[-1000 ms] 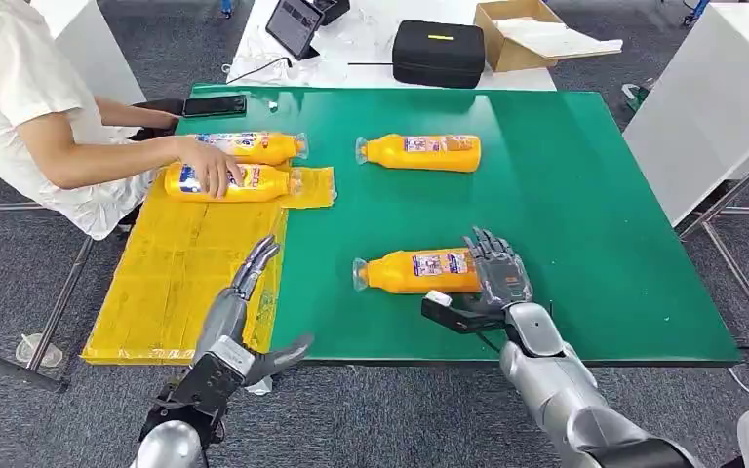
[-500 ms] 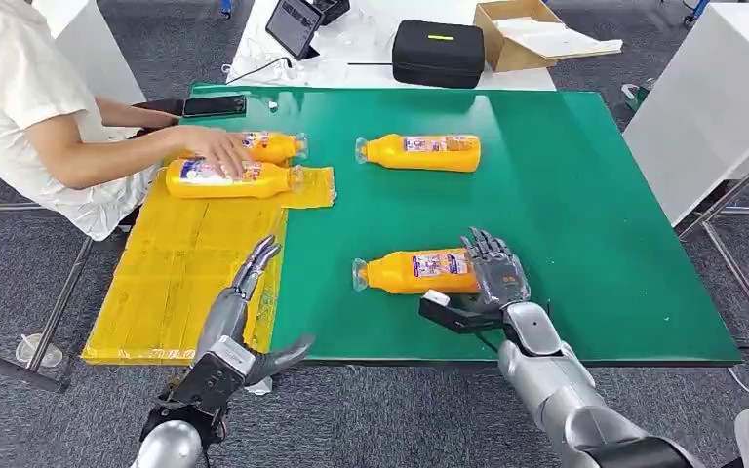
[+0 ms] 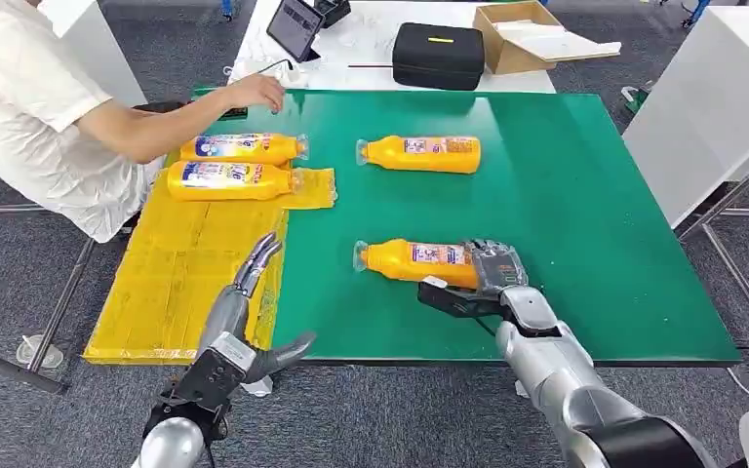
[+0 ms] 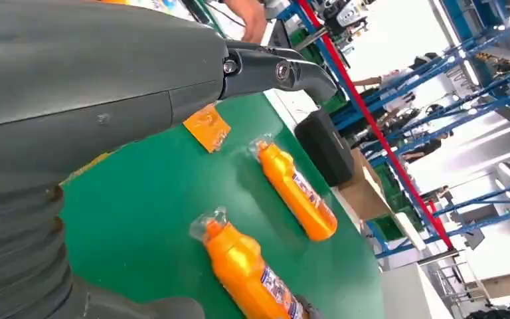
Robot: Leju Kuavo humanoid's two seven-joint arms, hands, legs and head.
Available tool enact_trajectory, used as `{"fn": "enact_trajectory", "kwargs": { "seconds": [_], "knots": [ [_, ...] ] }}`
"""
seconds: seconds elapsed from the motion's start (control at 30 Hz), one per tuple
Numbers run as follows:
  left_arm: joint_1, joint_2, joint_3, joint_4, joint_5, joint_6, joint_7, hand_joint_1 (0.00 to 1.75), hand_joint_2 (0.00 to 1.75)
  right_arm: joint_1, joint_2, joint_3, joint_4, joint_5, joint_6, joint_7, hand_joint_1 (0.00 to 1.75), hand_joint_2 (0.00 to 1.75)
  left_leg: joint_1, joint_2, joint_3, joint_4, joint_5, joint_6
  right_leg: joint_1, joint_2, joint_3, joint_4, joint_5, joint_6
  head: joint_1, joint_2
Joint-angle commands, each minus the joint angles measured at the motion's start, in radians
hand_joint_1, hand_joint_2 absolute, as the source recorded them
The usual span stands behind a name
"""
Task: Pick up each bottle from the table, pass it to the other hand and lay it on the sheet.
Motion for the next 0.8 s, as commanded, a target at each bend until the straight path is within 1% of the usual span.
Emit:
{"fn": "enact_trajectory", "kwargs": {
  "seconds": [0.03,0.1,0.2,0.27,0.3,0.37,0.4,0.43,0.5,0.53,0.6,0.63,0.67,0.7,0.73,0.77,0.8],
  "knots": [
    [-0.043,0.009,-0.019,0.068,0.027,-0.007,-0.008,0.00,1.75,0.054,-0.023,-0.067,0.107,-0.093,0.069,-0.079,1.75,1.75,0.000,-0.006,0.003,-0.003,0.001,0.001,0.001,-0.008,0.006,-0.003,-0.002,-0.002,0.000,0.000],
    [-0.043,0.011,-0.019,0.067,0.036,-0.008,-0.013,0.00,1.75,0.058,-0.013,-0.116,0.102,-0.161,0.107,-0.132,1.75,1.75,0.001,-0.005,0.003,-0.002,0.000,0.001,0.001,-0.006,0.005,-0.002,-0.002,-0.001,0.000,0.000],
    [-0.043,0.010,-0.019,0.066,0.046,-0.015,-0.019,0.00,1.75,0.059,-0.011,-0.134,0.095,-0.193,0.132,-0.163,1.75,1.75,0.000,-0.005,0.003,-0.003,0.000,0.001,0.001,-0.007,0.006,-0.003,-0.002,-0.002,0.000,0.000],
    [-0.042,0.009,-0.017,0.064,0.051,-0.016,-0.022,0.00,1.75,0.063,-0.004,-0.170,0.087,-0.248,0.158,-0.220,1.75,1.75,0.001,-0.003,0.002,-0.001,0.000,0.000,0.001,-0.004,0.004,-0.002,-0.001,-0.001,0.000,0.000],
    [-0.034,-0.002,-0.003,0.061,0.073,-0.019,-0.024,0.00,1.75,0.074,0.008,-0.210,0.064,-0.317,0.170,-0.288,1.75,1.75,0.001,-0.005,0.003,-0.002,0.000,0.001,0.001,-0.007,0.005,-0.003,-0.002,-0.002,0.000,0.000],
    [-0.020,-0.022,0.014,0.055,0.096,-0.012,-0.019,0.00,1.75,0.086,0.020,-0.225,0.042,-0.359,0.164,-0.329,1.75,1.75,0.001,-0.004,0.004,-0.003,0.000,0.001,0.001,-0.006,0.006,-0.003,-0.001,-0.002,0.000,0.000],
    [0.006,-0.065,0.043,0.049,0.153,-0.002,0.004,0.00,1.75,0.108,0.043,-0.258,-0.004,-0.426,0.142,-0.393,1.75,1.75,0.001,-0.004,0.004,-0.003,0.000,0.001,0.001,-0.005,0.007,-0.003,-0.001,-0.002,0.000,0.000],
    [0.022,-0.092,0.054,0.050,0.181,0.001,0.020,0.00,1.75,0.125,0.062,-0.266,-0.041,-0.463,0.129,-0.439,1.75,1.75,0.001,-0.001,0.004,-0.002,-0.001,0.000,0.001,-0.002,0.006,-0.002,-0.001,-0.001,0.000,0.000],
    [0.054,-0.141,0.063,0.062,0.256,0.015,0.041,0.00,1.75,0.177,0.110,-0.277,-0.167,-0.566,0.128,-0.504,1.75,1.75,0.001,0.001,0.005,-0.002,-0.002,0.001,0.001,-0.001,0.006,-0.003,0.000,-0.002,0.000,0.000],
    [0.059,-0.153,0.050,0.092,0.314,0.018,0.054,0.00,1.75,0.225,0.139,-0.247,-0.280,-0.625,0.134,-0.523,1.75,1.75,0.000,0.002,0.005,-0.002,-0.002,0.000,0.001,0.001,0.006,-0.002,0.000,-0.002,-0.001,0.000],
    [0.052,-0.163,0.027,0.145,0.438,0.036,0.018,0.00,1.75,0.305,0.169,-0.159,-0.466,-0.762,0.170,-0.505,1.75,1.75,0.001,0.002,0.003,-0.002,-0.002,0.000,0.001,0.001,0.005,-0.002,0.000,-0.002,0.000,0.000],
    [0.044,-0.164,0.013,0.165,0.473,0.051,0.008,0.00,1.75,0.333,0.176,-0.117,-0.529,-0.821,0.186,-0.497,1.75,1.75,0.000,0.002,0.004,-0.002,-0.003,0.000,0.001,0.000,0.005,-0.002,-0.001,-0.003,0.000,0.000],
    [0.036,-0.163,-0.001,0.182,0.503,0.058,0.016,0.00,1.75,0.354,0.179,-0.079,-0.576,-0.870,0.195,-0.486,1.75,1.75,0.000,0.001,0.002,-0.002,-0.003,0.000,0.001,-0.001,0.004,-0.001,-0.002,-0.003,0.000,0.000],
    [0.031,-0.166,-0.007,0.199,0.511,0.111,0.013,0.00,1.75,0.375,0.179,-0.035,-0.620,-0.920,0.193,-0.479,1.75,1.75,0.000,0.000,-0.001,-0.001,-0.002,0.000,0.001,-0.001,0.001,0.000,-0.001,-0.002,0.000,0.000],
    [0.023,-0.164,-0.017,0.212,0.524,0.125,0.022,0.00,1.75,0.383,0.175,0.000,-0.642,-0.942,0.188,-0.477,1.75,1.75,0.000,0.001,-0.001,-0.001,-0.003,0.000,0.001,-0.001,0.001,0.000,-0.002,-0.003,-0.001,0.000],
    [0.015,-0.155,-0.031,0.227,0.558,0.116,0.056,0.00,1.75,0.390,0.171,0.032,-0.660,-0.983,0.192,-0.474,1.75,1.75,0.001,0.001,-0.004,-0.001,-0.002,0.000,0.001,0.000,-0.002,0.001,-0.002,-0.002,0.000,0.000],
    [0.014,-0.153,-0.034,0.234,0.573,0.108,0.073,0.00,1.75,0.391,0.170,0.041,-0.664,-0.989,0.191,-0.473,1.75,1.75,0.000,0.000,-0.007,-0.001,-0.001,0.000,0.001,-0.001,-0.005,0.001,-0.001,-0.002,-0.001,0.000]
  ]
}}
